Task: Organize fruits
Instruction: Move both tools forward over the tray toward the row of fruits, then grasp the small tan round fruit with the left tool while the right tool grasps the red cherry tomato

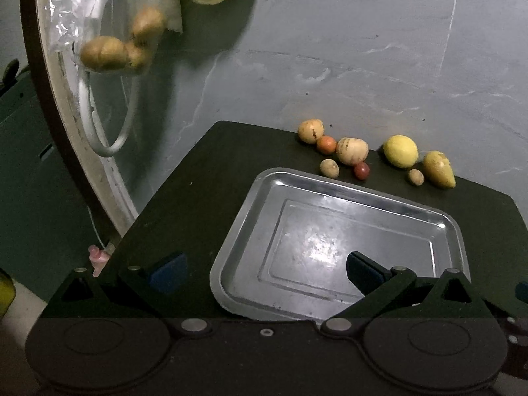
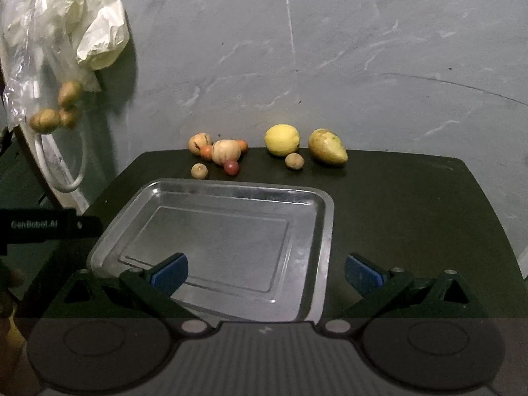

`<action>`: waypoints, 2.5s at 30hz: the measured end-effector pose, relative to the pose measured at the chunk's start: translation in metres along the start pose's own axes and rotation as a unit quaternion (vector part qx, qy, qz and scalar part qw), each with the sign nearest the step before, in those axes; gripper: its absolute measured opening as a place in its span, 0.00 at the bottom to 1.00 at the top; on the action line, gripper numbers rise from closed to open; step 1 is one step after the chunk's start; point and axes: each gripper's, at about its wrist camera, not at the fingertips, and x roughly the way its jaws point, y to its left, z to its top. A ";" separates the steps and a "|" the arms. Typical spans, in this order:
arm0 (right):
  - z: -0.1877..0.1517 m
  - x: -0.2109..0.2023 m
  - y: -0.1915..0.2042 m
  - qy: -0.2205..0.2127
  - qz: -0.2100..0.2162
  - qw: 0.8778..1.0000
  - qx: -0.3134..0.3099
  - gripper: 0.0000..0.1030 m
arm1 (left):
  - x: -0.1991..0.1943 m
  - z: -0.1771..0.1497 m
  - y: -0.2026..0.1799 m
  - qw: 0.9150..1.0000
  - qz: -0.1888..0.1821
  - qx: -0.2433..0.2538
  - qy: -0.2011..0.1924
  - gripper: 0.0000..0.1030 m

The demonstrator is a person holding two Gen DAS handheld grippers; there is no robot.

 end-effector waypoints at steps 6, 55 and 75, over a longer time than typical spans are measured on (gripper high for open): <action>0.005 0.007 -0.007 0.000 0.016 1.000 -0.007 1.00 | 0.011 0.020 -0.010 1.000 0.003 0.018 0.000 0.99; 0.108 0.200 0.020 0.037 -0.010 0.995 0.096 0.67 | 0.208 0.120 -0.024 0.954 -0.210 0.202 0.068 0.75; 0.120 0.239 0.029 0.090 0.027 0.993 0.067 0.32 | 0.218 0.119 -0.024 0.947 -0.227 0.222 0.057 0.32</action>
